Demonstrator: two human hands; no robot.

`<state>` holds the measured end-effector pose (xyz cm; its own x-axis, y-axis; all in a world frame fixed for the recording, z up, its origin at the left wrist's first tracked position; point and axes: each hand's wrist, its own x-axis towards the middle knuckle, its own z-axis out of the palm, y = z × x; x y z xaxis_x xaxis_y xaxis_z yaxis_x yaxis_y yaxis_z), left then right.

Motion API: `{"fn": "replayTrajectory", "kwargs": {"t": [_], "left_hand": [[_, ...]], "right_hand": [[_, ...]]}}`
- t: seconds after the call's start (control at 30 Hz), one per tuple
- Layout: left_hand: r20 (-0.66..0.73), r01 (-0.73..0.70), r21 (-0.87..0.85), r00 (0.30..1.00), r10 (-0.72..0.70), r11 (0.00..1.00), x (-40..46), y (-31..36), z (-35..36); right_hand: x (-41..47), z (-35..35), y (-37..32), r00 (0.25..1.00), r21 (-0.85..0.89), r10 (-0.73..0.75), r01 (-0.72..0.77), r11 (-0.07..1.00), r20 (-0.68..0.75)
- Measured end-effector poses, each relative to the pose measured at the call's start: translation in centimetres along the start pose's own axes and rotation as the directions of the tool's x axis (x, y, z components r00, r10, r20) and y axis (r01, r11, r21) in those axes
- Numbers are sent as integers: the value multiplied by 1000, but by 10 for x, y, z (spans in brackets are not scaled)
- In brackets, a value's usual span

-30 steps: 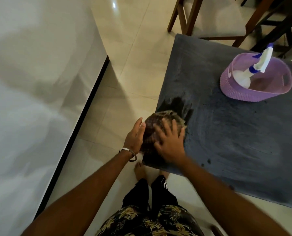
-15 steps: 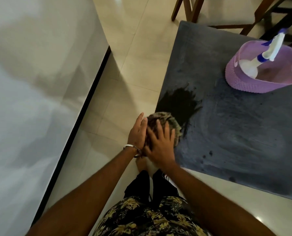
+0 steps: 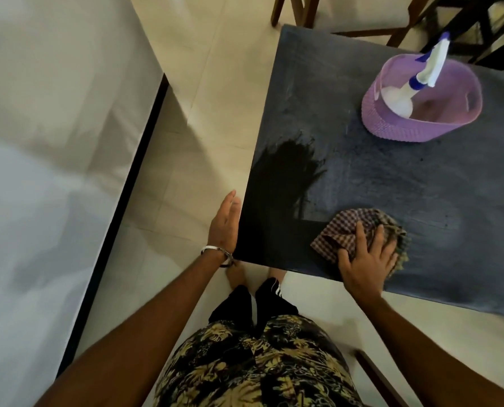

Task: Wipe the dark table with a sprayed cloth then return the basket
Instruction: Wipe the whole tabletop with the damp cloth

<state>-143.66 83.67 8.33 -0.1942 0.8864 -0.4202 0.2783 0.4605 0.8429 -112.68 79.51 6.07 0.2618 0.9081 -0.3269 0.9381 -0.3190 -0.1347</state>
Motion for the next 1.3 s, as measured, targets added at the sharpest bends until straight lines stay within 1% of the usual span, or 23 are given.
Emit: {"fn": "replayTrajectory", "kwargs": {"t": [0.07, 0.1, 0.17, 0.23, 0.33, 0.43, 0.47, 0.5, 0.53, 0.6, 0.63, 0.7, 0.77, 0.83, 0.87, 0.9, 0.93, 0.97, 1.0, 1.07, 1.13, 1.23, 1.3], "left_hand": [[-8, 18, -2, 1000, -18, 1000, -1, -1, -3], [-16, 24, -4, 1000, -24, 1000, -1, -1, -5], [-29, 25, -1, 999, -25, 1000, 0, -3, -8], [-26, 27, 10, 999, -27, 1000, 2, -6, -10], [-19, 35, 9, 999, -34, 999, 4, -7, -12], [-13, 31, 22, 999, -31, 999, 9, -3, -12], [-12, 22, 27, 1000, -22, 999, 12, -1, -11], [-11, 17, 22, 1000, -17, 1000, 14, 3, -10], [-11, 9, 14, 1000, -9, 1000, 17, 6, -8], [-4, -11, 13, 1000, 11, 1000, 20, 15, -4], [4, -20, 21, 1000, 20, 1000, 22, 18, -2], [26, -26, 37, 999, 25, 999, 26, 24, 2], [44, -34, 44, 999, 32, 998, 32, 27, 6], [42, -24, 46, 999, 23, 999, 40, 31, 7], [33, -17, 45, 999, 16, 999, 43, 33, 8], [24, -10, 42, 1000, 9, 999, 46, 36, 9], [19, -4, 37, 1000, 3, 999, 49, 39, 11], [9, 3, 25, 1000, -3, 1000, 52, 42, 12], [-8, 11, 7, 1000, -11, 1000, 54, 44, 14], [-54, 40, -29, 998, -41, 999, 60, 50, 17], [-75, 63, -22, 995, -64, 998, 65, 53, 17], [-94, 86, -40, 992, -89, 996, 67, 50, 14], [-103, 106, -59, 988, -112, 993, 68, 48, 11]], "right_hand": [[-12, 11, -35, 998, 15, -60, 60, 998, 1], [-21, 17, -57, 991, 14, -137, 136, 991, 15], [-42, 31, -107, 944, -6, -323, 324, 946, 65], [-58, 44, -152, 870, -5, -481, 484, 875, 113], [-59, 53, -186, 754, -20, -638, 649, 761, 156], [-36, 48, -168, 617, -65, -762, 783, 618, 196], [-27, 44, -156, 591, -74, -783, 805, 589, 196], [-17, 38, -143, 597, -76, -780, 800, 595, 185], [-8, 31, -130, 645, -75, -746, 762, 643, 167], [16, 14, -105, 794, -72, -597, 606, 793, 113], [32, 5, -92, 855, -68, -510, 517, 854, 90], [69, -12, -70, 932, -63, -357, 360, 931, 59], [105, -27, -63, 974, -48, -226, 227, 973, 33], [128, -33, -75, 993, -15, -112, 112, 994, 37], [134, -33, -87, 996, -5, -86, 86, 996, 32], [134, -31, -102, 995, -6, -100, 100, 995, 21], [129, -27, -118, 987, -16, -160, 160, 987, 13], [120, -22, -134, 966, -34, -257, 258, 966, 21], [105, -15, -149, 925, -54, -377, 379, 924, 46], [67, -2, -174, 801, -44, -588, 595, 802, 113], [25, 11, -184, 654, 3, -736, 747, 665, 177], [-11, 28, -175, 427, 2, -864, 896, 443, 268], [-1, 28, -170, 330, -2, -897, 939, 344, 294]]}}
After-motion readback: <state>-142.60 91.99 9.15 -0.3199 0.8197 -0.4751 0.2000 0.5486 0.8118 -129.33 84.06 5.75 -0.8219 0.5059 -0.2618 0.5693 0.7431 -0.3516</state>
